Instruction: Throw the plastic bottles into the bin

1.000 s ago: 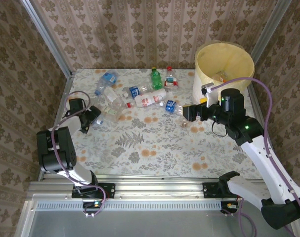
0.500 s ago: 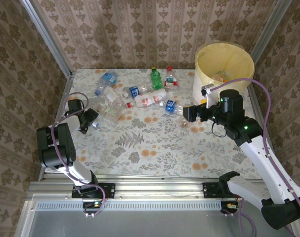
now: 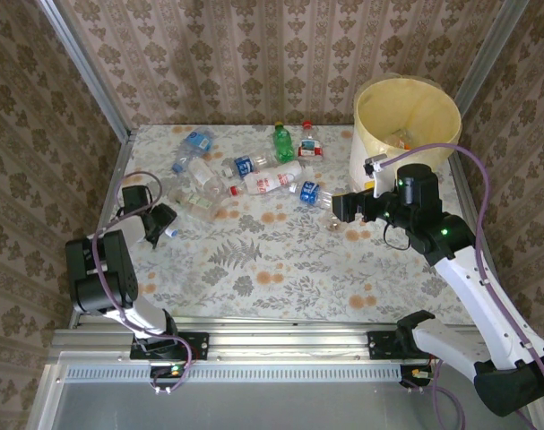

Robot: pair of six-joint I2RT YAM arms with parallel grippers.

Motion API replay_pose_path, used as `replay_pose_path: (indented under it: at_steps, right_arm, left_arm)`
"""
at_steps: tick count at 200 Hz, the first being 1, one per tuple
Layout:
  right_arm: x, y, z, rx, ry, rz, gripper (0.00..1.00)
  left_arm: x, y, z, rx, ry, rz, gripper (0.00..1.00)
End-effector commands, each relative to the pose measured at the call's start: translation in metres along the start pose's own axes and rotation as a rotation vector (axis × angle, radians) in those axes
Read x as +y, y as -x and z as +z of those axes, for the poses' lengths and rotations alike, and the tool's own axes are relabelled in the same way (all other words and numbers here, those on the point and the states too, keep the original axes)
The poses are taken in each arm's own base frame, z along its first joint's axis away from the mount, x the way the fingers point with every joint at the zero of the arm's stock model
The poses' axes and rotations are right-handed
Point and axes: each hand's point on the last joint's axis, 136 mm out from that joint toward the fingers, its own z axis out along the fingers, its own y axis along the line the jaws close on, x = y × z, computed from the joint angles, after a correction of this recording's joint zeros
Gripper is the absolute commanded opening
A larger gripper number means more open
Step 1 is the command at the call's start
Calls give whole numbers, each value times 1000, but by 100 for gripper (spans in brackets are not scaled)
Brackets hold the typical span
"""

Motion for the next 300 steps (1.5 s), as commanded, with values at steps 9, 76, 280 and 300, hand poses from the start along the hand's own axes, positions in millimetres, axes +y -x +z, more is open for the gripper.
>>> replay_pose_path:
  at_steps: [9, 76, 280, 300]
  right_arm:
    - [-2, -6, -2, 0, -17, -18, 100]
    - [7, -4, -8, -9, 22, 1, 100]
    - [62, 30, -14, -94, 358, 151, 100]
    - [71, 36, -13, -107, 426, 183, 100]
  left_arm:
    - [-17, 8, -30, -96, -52, 95, 49]
    - [-87, 8, -119, -357, -201, 366, 49]
    - [-287, -222, -278, -285, -1242, 1219, 52]
    - [-295, -237, -278, -265, -1269, 1241, 52]
